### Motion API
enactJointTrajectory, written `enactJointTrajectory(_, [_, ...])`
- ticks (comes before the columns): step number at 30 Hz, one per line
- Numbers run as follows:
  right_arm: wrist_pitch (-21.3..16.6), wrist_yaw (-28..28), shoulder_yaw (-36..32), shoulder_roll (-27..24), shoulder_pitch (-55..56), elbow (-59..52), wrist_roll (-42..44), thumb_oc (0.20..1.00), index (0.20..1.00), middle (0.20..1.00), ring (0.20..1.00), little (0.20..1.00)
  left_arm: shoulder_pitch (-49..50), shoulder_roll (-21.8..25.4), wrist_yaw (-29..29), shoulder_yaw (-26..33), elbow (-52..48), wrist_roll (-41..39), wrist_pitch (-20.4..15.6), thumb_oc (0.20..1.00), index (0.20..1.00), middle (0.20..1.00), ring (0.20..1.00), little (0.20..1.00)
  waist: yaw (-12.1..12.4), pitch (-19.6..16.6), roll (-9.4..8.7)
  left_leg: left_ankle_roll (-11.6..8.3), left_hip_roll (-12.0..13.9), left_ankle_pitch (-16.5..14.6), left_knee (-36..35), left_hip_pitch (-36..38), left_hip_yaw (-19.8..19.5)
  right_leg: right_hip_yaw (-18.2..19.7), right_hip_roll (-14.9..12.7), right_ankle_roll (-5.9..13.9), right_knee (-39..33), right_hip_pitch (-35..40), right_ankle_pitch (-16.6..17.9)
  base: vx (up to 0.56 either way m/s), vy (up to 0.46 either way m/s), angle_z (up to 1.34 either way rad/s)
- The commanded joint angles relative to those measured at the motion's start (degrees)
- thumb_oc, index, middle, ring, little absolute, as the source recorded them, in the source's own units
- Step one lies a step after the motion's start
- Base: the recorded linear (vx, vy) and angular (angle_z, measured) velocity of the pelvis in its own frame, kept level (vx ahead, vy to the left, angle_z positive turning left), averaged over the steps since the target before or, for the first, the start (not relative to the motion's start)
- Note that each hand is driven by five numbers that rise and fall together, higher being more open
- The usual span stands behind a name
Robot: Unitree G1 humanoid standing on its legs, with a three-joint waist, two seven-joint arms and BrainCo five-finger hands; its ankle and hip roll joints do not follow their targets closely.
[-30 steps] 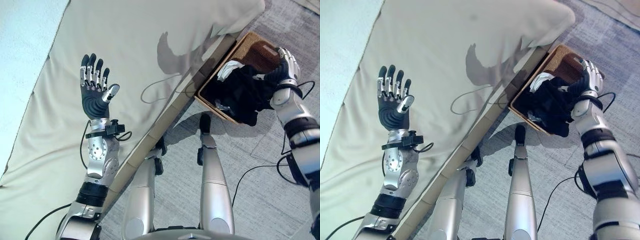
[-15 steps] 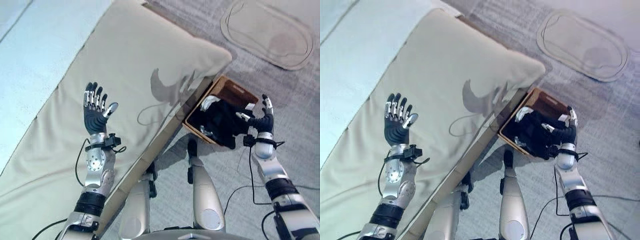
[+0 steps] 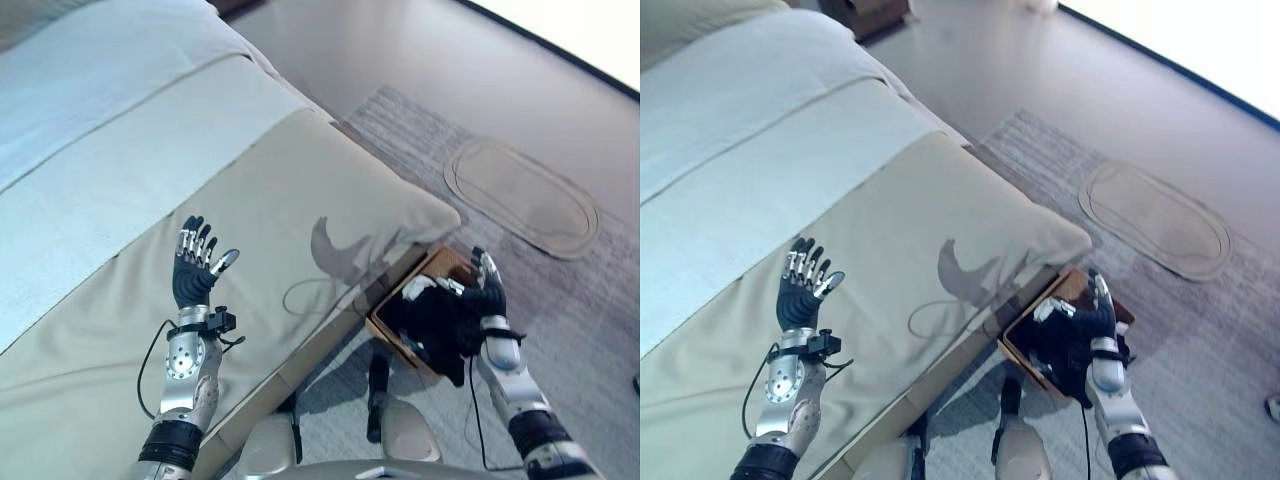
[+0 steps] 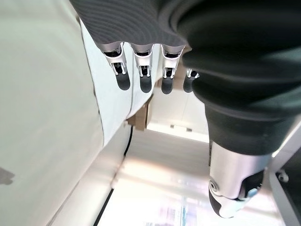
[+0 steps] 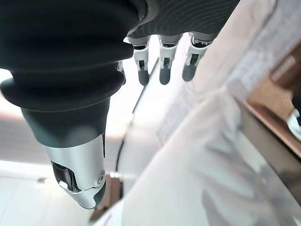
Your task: Pick up clothes into the bucket
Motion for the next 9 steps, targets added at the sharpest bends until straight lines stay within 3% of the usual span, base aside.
enactJointTrajectory(1, [-2.95, 2.81, 0.74, 2.0, 1.66, -2.74, 5.21, 1.0, 1.0, 1.0, 1.0, 1.0, 1.77, 1.89, -1.63, 0.34, -0.22, 4.63, -0.58, 1.0, 1.0, 1.0, 1.0, 1.0, 0.52, -3.31, -1.78, -1.69, 1.19, 0.71, 0.13, 0.4, 0.97, -0.37, -1.76, 3.21, 2.66, 0.29, -0.54, 0.01, -0.004, 0.71])
enactJointTrajectory(4, [-2.78, 3.28, 2.0, 2.32, 2.95, -4.17, 5.09, 1.0, 1.0, 1.0, 1.0, 1.0, 2.54, 1.27, -1.78, 0.1, 1.95, 4.38, -0.03, 1.0, 1.0, 1.0, 1.0, 1.0, 1.03, -4.75, -1.89, -2.38, 1.61, 1.83, -1.88, 1.4, 1.07, -2.6, -1.79, 3.68, 0.63, 1.89, 0.07, 0.01, 0.021, 0.37])
enactJointTrajectory(9, [-2.42, 4.38, 3.63, 2.94, 4.17, -4.14, 4.83, 1.0, 1.0, 1.0, 1.0, 1.0, 4.87, 0.81, -2.06, -0.2, 1.96, 5.6, 0.35, 1.0, 1.0, 1.0, 1.0, 1.0, 1.89, -7.37, -2.42, -2.66, 1.86, 2.5, -4.8, 3.58, 2.07, -2.58, -1.16, 3.75, -1.28, 3.82, 0.29, 0.02, 0.019, 0.12])
